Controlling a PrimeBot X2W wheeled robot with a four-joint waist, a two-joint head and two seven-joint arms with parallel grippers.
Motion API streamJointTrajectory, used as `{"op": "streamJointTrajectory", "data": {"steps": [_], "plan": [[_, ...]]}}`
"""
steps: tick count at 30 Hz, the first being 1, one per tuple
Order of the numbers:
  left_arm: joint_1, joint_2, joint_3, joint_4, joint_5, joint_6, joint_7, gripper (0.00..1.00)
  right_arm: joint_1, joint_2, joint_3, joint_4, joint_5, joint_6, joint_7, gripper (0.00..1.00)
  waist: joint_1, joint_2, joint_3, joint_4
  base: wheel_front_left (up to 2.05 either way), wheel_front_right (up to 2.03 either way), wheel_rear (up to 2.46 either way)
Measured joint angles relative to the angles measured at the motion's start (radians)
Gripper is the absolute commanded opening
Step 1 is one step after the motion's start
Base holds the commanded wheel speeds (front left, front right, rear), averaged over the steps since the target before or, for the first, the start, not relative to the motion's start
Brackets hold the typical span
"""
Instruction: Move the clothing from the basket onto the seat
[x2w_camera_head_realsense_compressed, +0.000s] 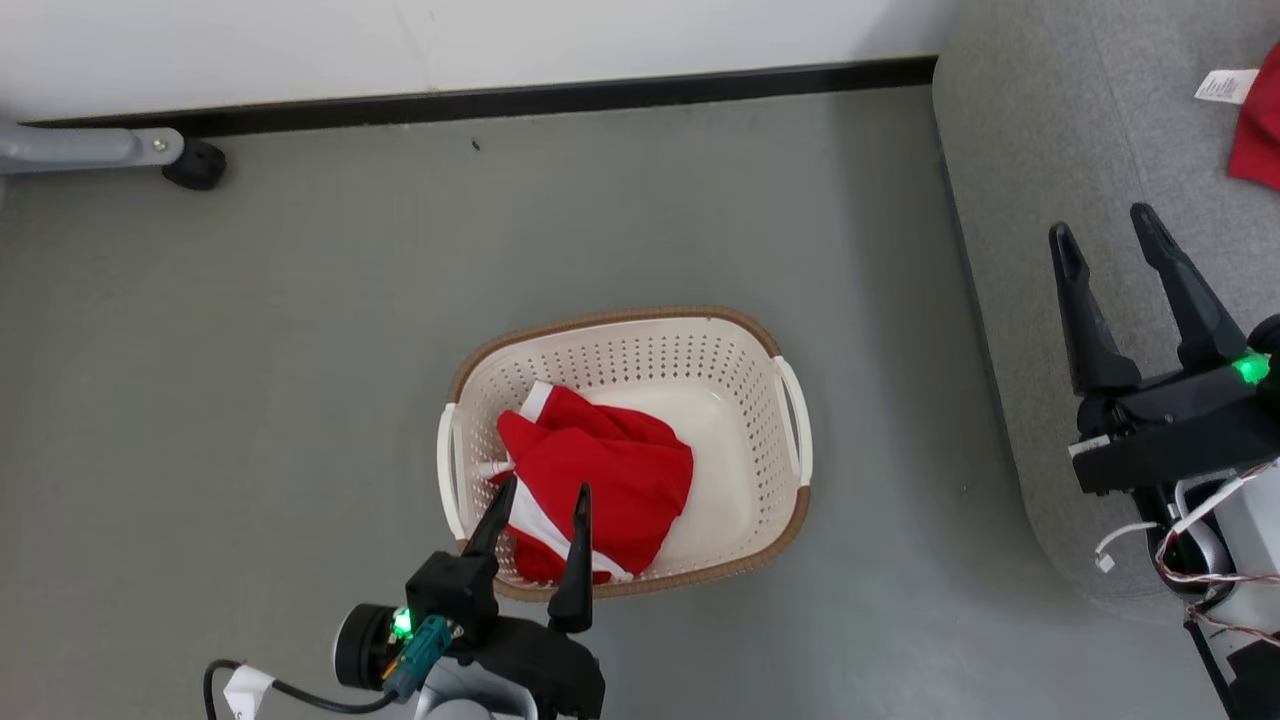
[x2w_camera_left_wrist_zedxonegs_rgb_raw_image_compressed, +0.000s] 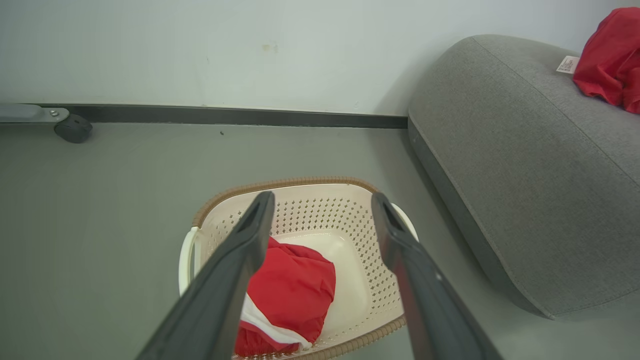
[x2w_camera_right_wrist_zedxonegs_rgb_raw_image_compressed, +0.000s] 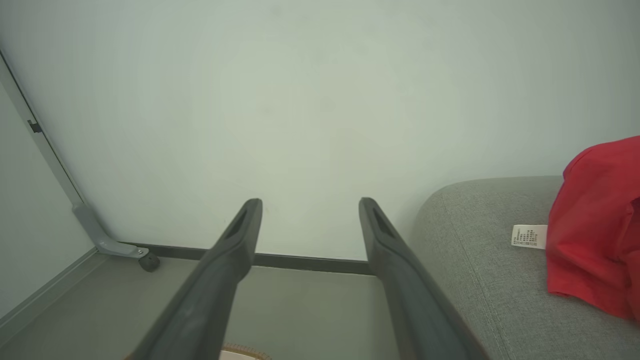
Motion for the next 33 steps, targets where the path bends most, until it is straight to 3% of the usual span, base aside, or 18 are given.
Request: {"op": "streamJointTrajectory", "data": {"steps": [22,33], "plan": [[-0.388,-0.002,-0.128,0.265,-0.067,0.000,0.000,1.00,-0.177,-0.087,0.047,-0.150,0.034,0.000,0.000,1.00,0.0002,0.0000,0.295,-0.079,0.00,0.00,0.00],[-0.583,-0.005,-0.165,0.443,-0.061,0.000,0.067,1.00,-0.222,-0.102,0.086,-0.193,0.066,0.000,0.000,1.00,0.0000,0.0001,0.430,-0.113,0.00,0.00,0.00]]}}
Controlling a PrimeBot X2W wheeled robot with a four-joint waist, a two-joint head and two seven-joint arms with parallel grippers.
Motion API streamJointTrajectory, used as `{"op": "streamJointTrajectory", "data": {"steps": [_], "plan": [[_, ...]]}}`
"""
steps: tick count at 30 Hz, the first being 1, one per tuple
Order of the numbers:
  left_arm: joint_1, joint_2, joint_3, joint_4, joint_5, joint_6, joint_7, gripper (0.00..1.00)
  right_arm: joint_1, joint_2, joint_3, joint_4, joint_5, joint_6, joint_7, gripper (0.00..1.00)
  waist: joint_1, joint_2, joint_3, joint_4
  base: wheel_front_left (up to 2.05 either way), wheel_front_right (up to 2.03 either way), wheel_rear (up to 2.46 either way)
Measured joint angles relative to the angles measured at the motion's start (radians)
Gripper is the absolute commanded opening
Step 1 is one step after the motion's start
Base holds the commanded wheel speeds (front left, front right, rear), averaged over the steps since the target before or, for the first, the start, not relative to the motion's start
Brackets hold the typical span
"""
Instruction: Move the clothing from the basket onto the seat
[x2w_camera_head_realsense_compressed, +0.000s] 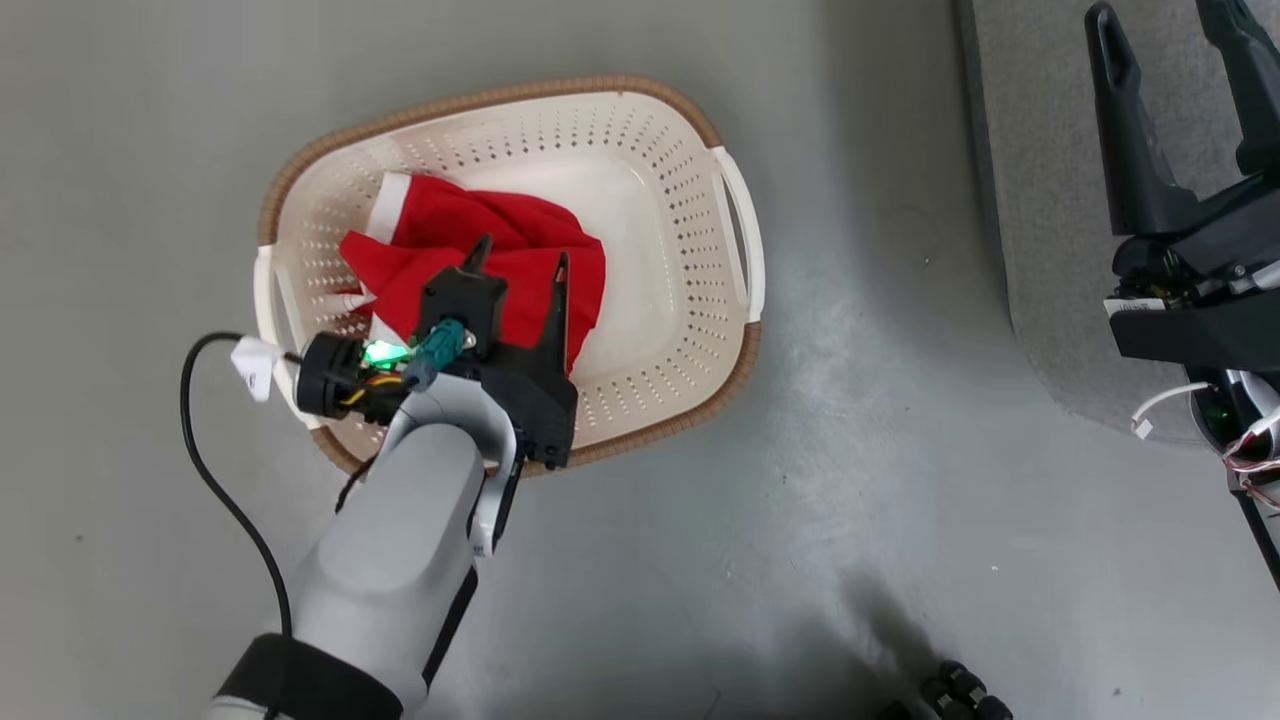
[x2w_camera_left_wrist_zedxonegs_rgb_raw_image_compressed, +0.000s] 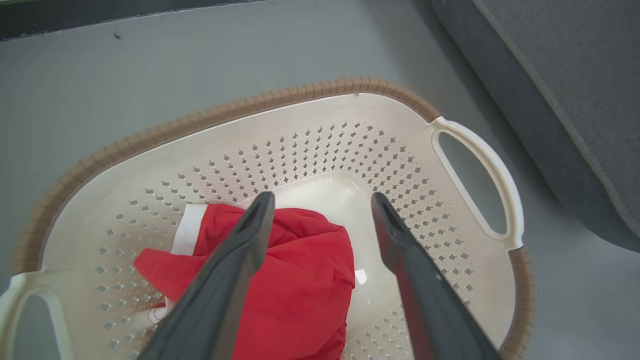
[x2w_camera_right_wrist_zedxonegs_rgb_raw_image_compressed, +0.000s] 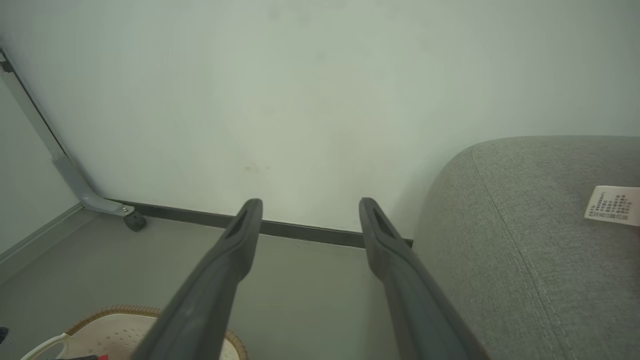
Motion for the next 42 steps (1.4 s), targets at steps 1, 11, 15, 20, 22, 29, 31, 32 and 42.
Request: {"op": "streamJointTrajectory", "data": {"steps": [1,11,15,20,22,29,31,32,42], "plan": [[-0.011,-0.001,-0.001,0.017,0.003,0.000,0.009,1.00,-0.006,-0.002,0.005,-0.007,0.002,0.000,0.000,1.00,0.0000,0.0000,0.008,-0.002,0.00,0.00,0.00],[-0.139,-0.002,-0.023,0.179,0.075,0.000,0.140,1.00,-0.042,-0.014,0.036,-0.081,0.011,0.000,0.000,1.00,0.0000,-0.0001,0.079,-0.020,0.00,0.00,0.00],[-0.191,-0.002,-0.024,0.233,0.106,0.000,0.188,1.00,-0.059,-0.016,0.040,-0.111,0.016,0.000,0.000,1.00,-0.0001,-0.0001,0.106,-0.026,0.00,0.00,0.00],[-0.244,-0.002,-0.032,0.294,0.155,0.000,0.247,1.00,-0.075,-0.017,0.041,-0.138,0.027,0.000,0.000,1.00,-0.0001,-0.0001,0.142,-0.034,0.00,0.00,0.00],[-0.267,-0.002,-0.042,0.315,0.183,0.000,0.267,1.00,-0.075,-0.017,0.040,-0.146,0.033,0.000,0.000,1.00,-0.0001,-0.0001,0.156,-0.037,0.00,0.00,0.00],[-0.349,-0.002,-0.096,0.391,0.287,0.000,0.336,1.00,-0.089,-0.013,0.037,-0.164,0.043,0.000,0.000,1.00,-0.0001,-0.0001,0.200,-0.050,0.00,0.00,0.00],[-0.366,-0.003,-0.115,0.401,0.315,0.000,0.355,1.00,-0.091,-0.013,0.035,-0.172,0.044,0.000,0.000,1.00,-0.0001,-0.0001,0.211,-0.055,0.00,0.00,0.00],[-0.374,-0.003,-0.122,0.405,0.324,0.000,0.364,1.00,-0.091,-0.012,0.036,-0.175,0.046,0.000,0.000,1.00,-0.0001,-0.0001,0.216,-0.057,0.00,0.00,0.00],[-0.435,-0.002,-0.163,0.428,0.389,0.000,0.458,1.00,-0.094,0.007,0.047,-0.204,0.067,0.000,0.000,1.00,-0.0001,-0.0001,0.260,-0.084,0.00,0.00,0.00]]}}
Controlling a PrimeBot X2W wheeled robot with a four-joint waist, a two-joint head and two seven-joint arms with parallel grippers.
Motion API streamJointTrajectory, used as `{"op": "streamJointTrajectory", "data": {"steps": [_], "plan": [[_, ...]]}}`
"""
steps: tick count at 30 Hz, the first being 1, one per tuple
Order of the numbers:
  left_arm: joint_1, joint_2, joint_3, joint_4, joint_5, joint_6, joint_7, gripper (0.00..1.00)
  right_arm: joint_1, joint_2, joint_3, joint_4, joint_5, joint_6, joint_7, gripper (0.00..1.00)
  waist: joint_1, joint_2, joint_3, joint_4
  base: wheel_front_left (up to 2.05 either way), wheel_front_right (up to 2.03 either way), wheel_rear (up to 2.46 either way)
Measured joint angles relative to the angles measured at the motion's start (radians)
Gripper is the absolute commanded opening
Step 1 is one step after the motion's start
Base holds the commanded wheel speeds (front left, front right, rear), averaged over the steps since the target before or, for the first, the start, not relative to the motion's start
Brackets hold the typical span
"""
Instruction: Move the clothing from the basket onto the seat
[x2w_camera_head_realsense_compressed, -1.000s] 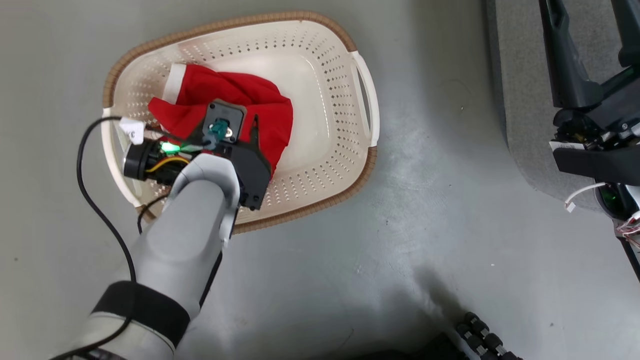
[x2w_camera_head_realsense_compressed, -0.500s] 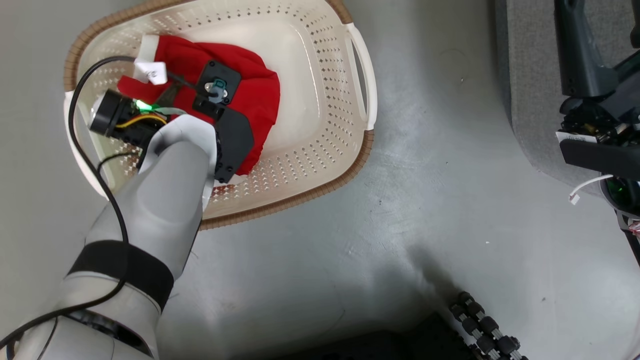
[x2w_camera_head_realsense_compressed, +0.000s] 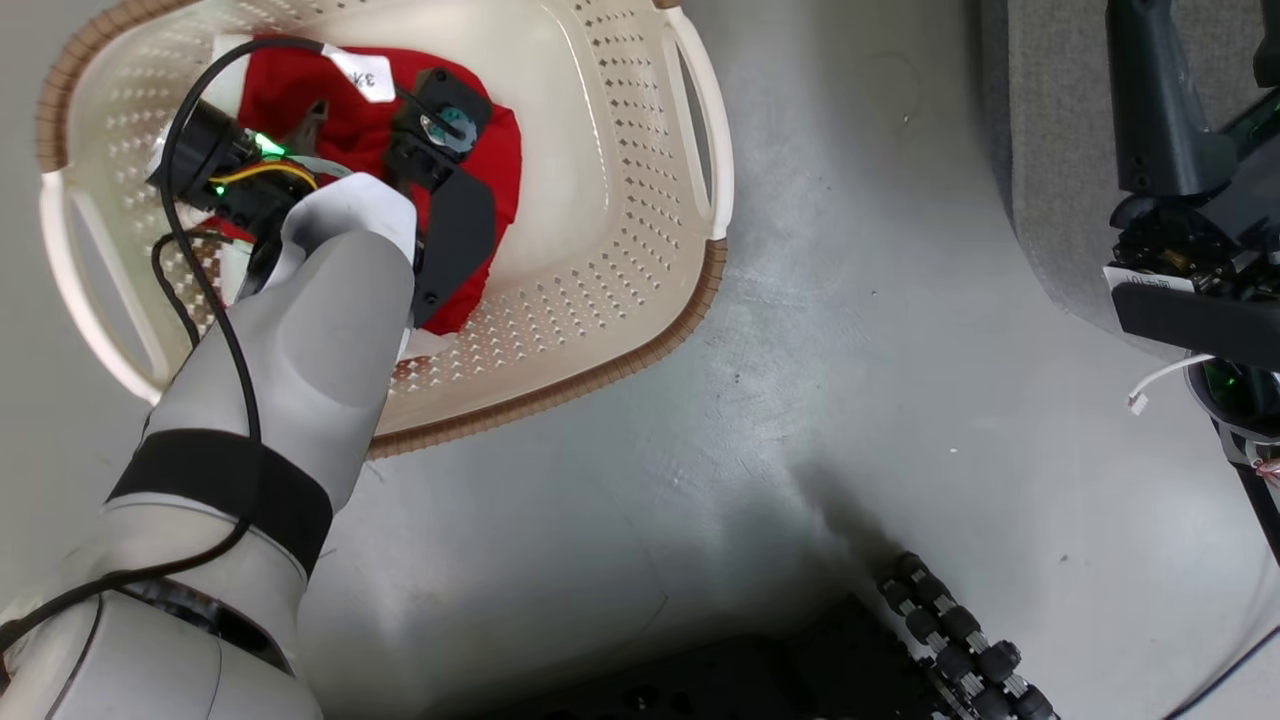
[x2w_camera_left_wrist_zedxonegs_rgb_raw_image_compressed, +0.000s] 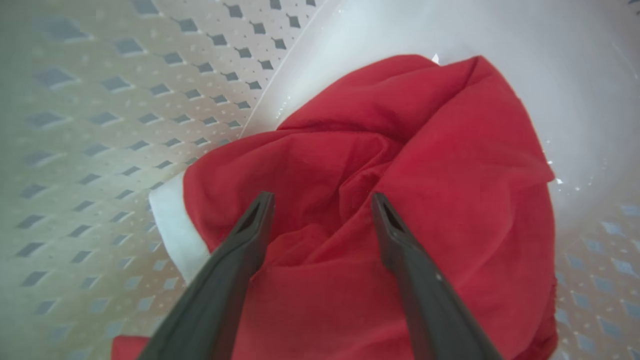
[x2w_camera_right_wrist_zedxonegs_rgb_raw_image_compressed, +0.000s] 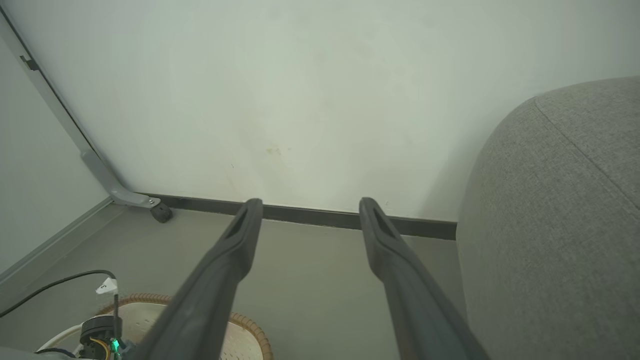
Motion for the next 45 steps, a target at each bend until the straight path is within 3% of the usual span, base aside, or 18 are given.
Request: {"op": "streamJointTrajectory", "data": {"steps": [10,11,13,14,25,32,37,45], "plan": [[-0.010,0.001,-0.038,0.013,0.044,0.000,0.062,1.00,-0.001,0.003,-0.016,-0.005,0.010,0.000,0.000,1.00,0.0000,0.0000,0.038,-0.024,0.00,0.00,0.00],[-0.010,0.002,-0.039,0.013,0.045,0.000,0.062,0.95,-0.001,0.003,-0.017,-0.005,0.010,0.000,0.000,1.00,0.0000,0.0000,0.040,-0.025,0.00,0.00,0.00],[-0.010,0.002,-0.039,0.014,0.045,0.000,0.062,0.20,-0.001,0.003,-0.018,-0.004,0.010,0.000,0.000,1.00,0.0000,0.0000,0.042,-0.025,0.00,0.00,0.00],[-0.010,0.002,-0.036,0.014,0.044,0.000,0.061,0.00,-0.001,0.003,-0.018,-0.001,0.010,0.000,0.000,1.00,0.0000,0.0000,0.042,-0.025,0.00,0.00,0.00],[0.042,0.002,-0.010,0.010,0.023,0.000,0.019,0.00,-0.020,0.002,-0.017,0.048,0.010,0.000,0.000,1.00,-0.0002,-0.0002,-0.006,-0.010,0.00,0.00,0.00],[0.115,0.002,0.021,-0.072,-0.042,0.000,-0.064,0.00,-0.020,-0.014,-0.012,0.108,0.010,0.000,0.000,1.00,-0.0002,-0.0002,-0.072,0.005,0.00,0.00,0.00],[0.171,0.001,0.042,-0.133,-0.102,0.000,-0.127,0.00,-0.016,-0.030,0.003,0.150,0.010,0.000,0.000,1.00,-0.0003,-0.0002,-0.131,0.021,0.00,0.00,0.00],[0.279,0.000,0.153,-0.244,-0.295,0.000,-0.255,0.00,0.014,-0.038,0.047,0.208,0.009,0.000,0.000,1.00,-0.0002,-0.0002,-0.237,0.055,0.00,0.00,0.00]]}}
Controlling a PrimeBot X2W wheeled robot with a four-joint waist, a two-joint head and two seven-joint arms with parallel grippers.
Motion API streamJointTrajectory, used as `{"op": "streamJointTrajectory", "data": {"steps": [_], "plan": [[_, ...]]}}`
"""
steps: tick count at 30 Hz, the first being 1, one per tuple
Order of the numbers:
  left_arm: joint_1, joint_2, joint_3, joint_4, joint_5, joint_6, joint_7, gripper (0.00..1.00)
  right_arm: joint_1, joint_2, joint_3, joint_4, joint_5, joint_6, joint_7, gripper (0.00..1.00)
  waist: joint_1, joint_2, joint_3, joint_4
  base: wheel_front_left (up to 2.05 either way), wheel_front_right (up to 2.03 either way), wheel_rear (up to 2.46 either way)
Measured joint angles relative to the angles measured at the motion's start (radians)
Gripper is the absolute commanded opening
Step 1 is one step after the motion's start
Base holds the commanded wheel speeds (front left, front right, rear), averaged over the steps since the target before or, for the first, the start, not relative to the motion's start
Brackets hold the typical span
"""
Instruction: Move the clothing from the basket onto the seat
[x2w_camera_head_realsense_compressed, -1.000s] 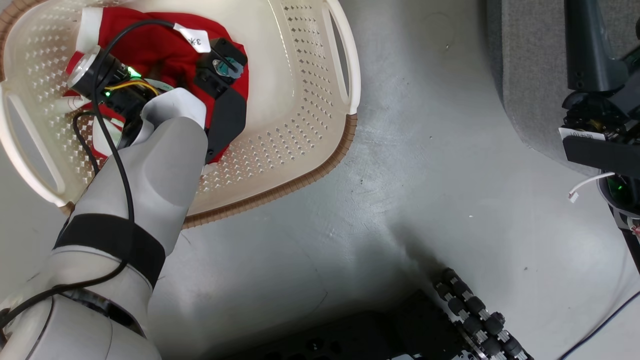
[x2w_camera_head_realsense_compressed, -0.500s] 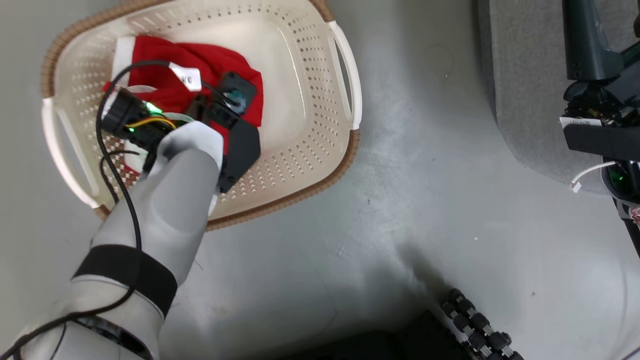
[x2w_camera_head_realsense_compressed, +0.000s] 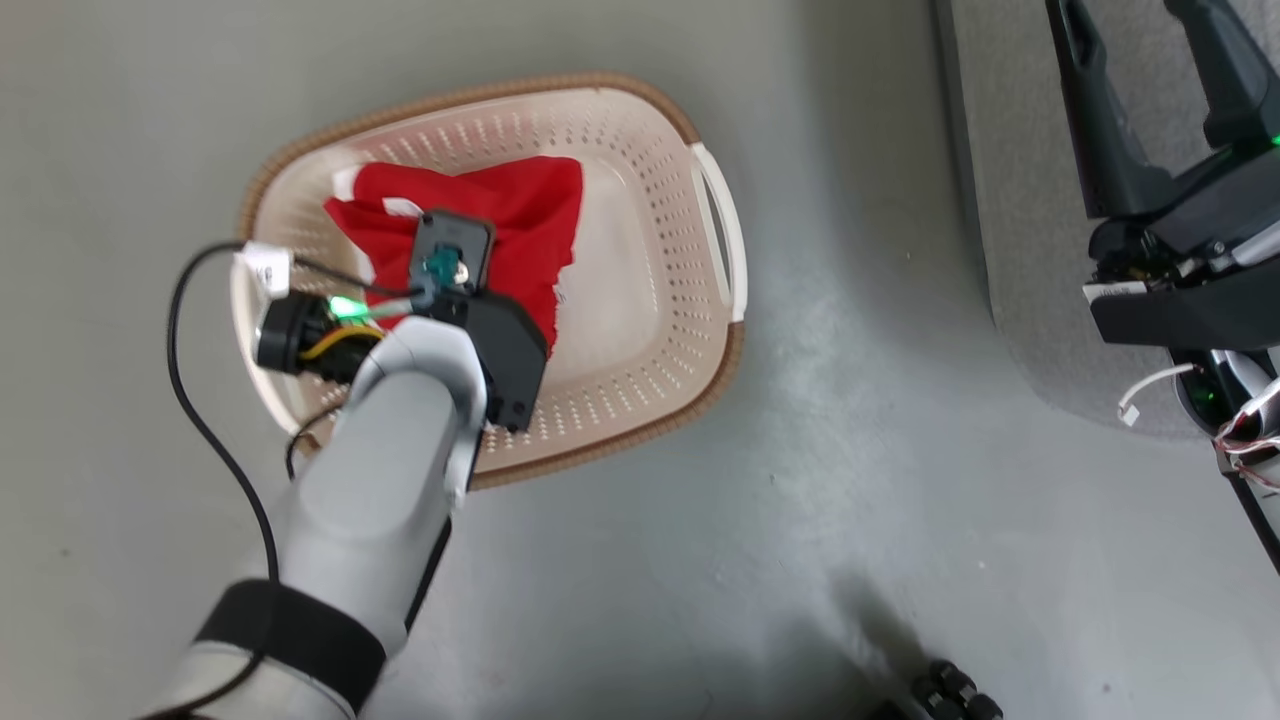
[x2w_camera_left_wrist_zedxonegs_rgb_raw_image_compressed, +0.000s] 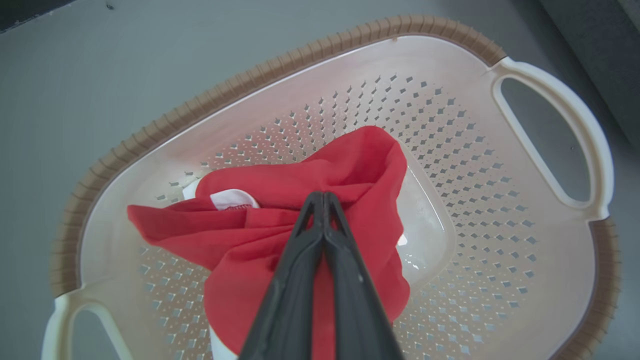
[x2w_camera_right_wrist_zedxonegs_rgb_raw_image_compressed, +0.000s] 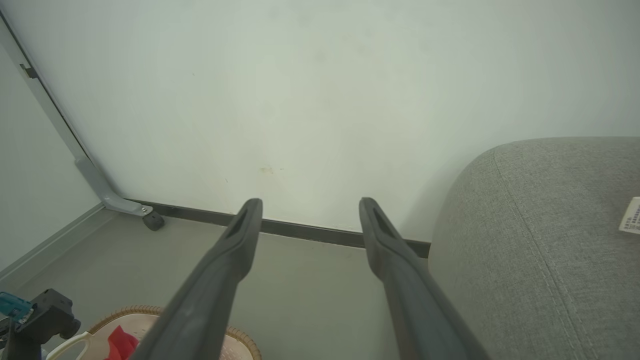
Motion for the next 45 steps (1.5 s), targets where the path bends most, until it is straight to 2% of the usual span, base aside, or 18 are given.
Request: {"op": "streamJointTrajectory", "data": {"steps": [9,17,30,41,45], "plan": [[0.129,-0.001,-0.048,-0.128,-0.116,0.000,-0.136,0.00,0.058,0.005,0.009,0.061,0.000,0.000,0.000,1.00,0.0000,0.0000,-0.140,0.046,0.00,0.00,0.00],[0.189,-0.001,-0.047,-0.174,-0.182,0.000,-0.247,0.00,0.112,0.007,0.012,0.095,-0.002,0.000,0.000,1.00,0.0001,0.0000,-0.249,0.081,0.00,0.00,0.00],[0.267,-0.001,-0.042,-0.231,-0.222,0.000,-0.267,0.00,0.231,0.029,-0.009,0.140,-0.021,0.000,0.000,1.00,0.0000,0.0000,-0.400,0.136,0.00,0.00,0.00],[0.359,-0.001,0.035,-0.277,-0.211,0.000,-0.267,0.00,0.293,0.081,-0.016,0.194,-0.048,0.000,0.000,1.00,0.0001,0.0000,-0.513,0.171,0.00,0.00,0.00],[0.391,-0.001,0.059,-0.305,-0.189,0.000,-0.267,0.00,0.334,0.097,-0.034,0.211,-0.053,-0.010,0.000,1.00,0.0000,0.0001,-0.553,0.181,0.00,0.00,0.00]]}}
